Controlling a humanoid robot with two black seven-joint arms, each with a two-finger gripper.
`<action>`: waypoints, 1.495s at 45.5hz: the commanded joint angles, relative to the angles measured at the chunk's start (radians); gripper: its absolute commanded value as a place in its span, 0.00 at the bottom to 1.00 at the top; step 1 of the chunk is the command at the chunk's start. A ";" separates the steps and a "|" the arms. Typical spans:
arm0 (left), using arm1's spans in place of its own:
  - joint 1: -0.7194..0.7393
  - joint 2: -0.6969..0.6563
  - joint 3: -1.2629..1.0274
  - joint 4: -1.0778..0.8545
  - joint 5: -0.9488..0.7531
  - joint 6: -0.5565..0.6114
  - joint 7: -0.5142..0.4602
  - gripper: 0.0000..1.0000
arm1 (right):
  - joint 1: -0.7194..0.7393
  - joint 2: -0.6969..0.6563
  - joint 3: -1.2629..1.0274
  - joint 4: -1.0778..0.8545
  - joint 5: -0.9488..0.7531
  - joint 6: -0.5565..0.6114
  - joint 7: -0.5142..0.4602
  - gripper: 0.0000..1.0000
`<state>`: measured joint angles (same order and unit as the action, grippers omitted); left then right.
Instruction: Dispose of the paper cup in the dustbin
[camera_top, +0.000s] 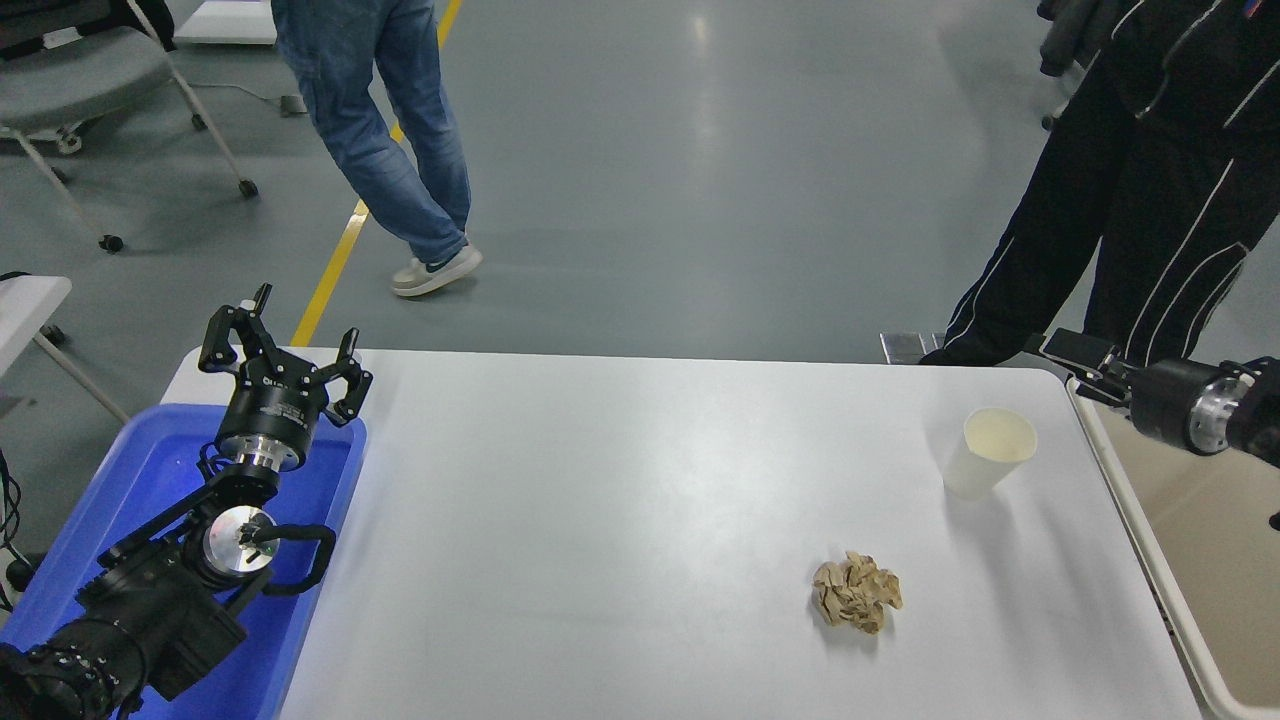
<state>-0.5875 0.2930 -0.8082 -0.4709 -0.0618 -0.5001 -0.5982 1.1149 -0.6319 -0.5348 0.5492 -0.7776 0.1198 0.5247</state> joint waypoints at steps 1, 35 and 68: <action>0.000 0.000 0.000 0.000 0.000 0.000 0.000 1.00 | 0.062 0.058 -0.185 -0.035 -0.163 0.008 -0.002 0.99; 0.000 0.000 0.000 0.000 0.000 0.000 0.000 1.00 | 0.000 0.141 -0.194 -0.077 0.212 -0.005 -0.002 0.99; 0.000 0.000 0.000 0.000 0.000 0.000 0.000 1.00 | -0.098 0.282 -0.191 -0.295 0.106 -0.005 -0.005 0.99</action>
<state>-0.5875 0.2930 -0.8084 -0.4709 -0.0618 -0.5001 -0.5983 1.0294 -0.3588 -0.7279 0.2782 -0.6665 0.1152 0.5208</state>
